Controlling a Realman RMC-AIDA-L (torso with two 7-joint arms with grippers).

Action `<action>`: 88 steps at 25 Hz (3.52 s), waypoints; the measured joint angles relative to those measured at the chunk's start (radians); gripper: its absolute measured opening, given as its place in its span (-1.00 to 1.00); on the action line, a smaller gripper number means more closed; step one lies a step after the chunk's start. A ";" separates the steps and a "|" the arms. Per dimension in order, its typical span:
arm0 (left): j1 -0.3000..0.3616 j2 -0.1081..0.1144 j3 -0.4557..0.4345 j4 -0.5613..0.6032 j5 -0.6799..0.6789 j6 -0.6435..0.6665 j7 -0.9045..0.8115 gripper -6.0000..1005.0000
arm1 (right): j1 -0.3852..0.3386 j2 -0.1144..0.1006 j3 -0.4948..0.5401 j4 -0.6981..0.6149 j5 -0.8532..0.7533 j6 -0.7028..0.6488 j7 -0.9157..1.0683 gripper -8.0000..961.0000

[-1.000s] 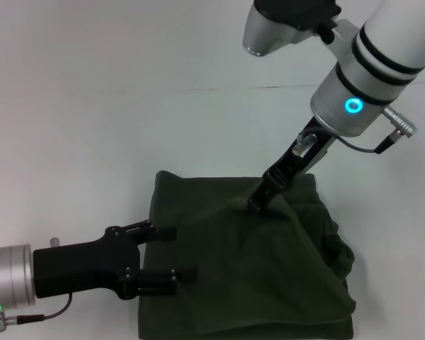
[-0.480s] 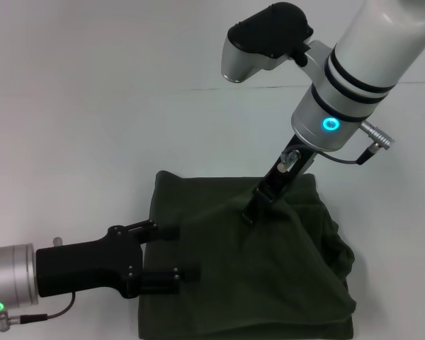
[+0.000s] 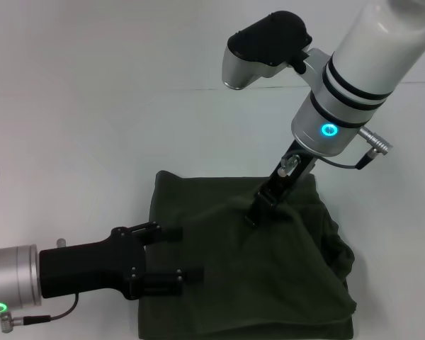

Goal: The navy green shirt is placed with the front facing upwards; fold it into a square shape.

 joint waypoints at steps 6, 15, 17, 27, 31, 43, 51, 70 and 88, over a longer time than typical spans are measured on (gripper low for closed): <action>0.000 0.000 0.001 -0.005 0.000 0.000 0.000 0.84 | -0.006 -0.003 -0.026 -0.008 -0.005 -0.004 0.001 0.76; 0.000 0.000 0.002 -0.011 0.000 0.000 0.003 0.84 | -0.007 -0.004 -0.050 -0.022 -0.006 0.003 0.004 -0.05; 0.000 0.000 0.002 -0.012 0.000 0.000 0.003 0.84 | -0.007 -0.004 -0.049 -0.031 -0.006 0.002 0.004 -0.22; 0.000 0.000 0.001 -0.016 -0.002 0.000 0.007 0.83 | -0.016 -0.005 -0.044 -0.052 -0.006 -0.012 0.015 -0.94; 0.000 0.000 -0.002 -0.016 -0.002 -0.006 0.008 0.83 | -0.054 -0.009 -0.033 -0.113 -0.006 -0.026 0.040 -0.94; -0.002 0.000 -0.004 -0.015 -0.003 -0.014 0.013 0.83 | -0.251 -0.010 0.190 -0.291 0.005 -0.075 0.054 -0.94; -0.006 0.000 -0.001 -0.015 -0.003 -0.014 0.013 0.82 | -0.380 -0.013 0.326 -0.292 0.114 -0.018 0.010 -0.94; -0.031 -0.001 0.006 -0.069 0.006 -0.010 0.001 0.82 | -0.438 -0.014 0.521 -0.141 0.256 0.122 -0.201 -0.94; -0.037 0.002 0.011 -0.081 0.009 -0.022 -0.011 0.81 | -0.536 -0.018 0.517 -0.104 0.405 0.088 -0.347 -0.94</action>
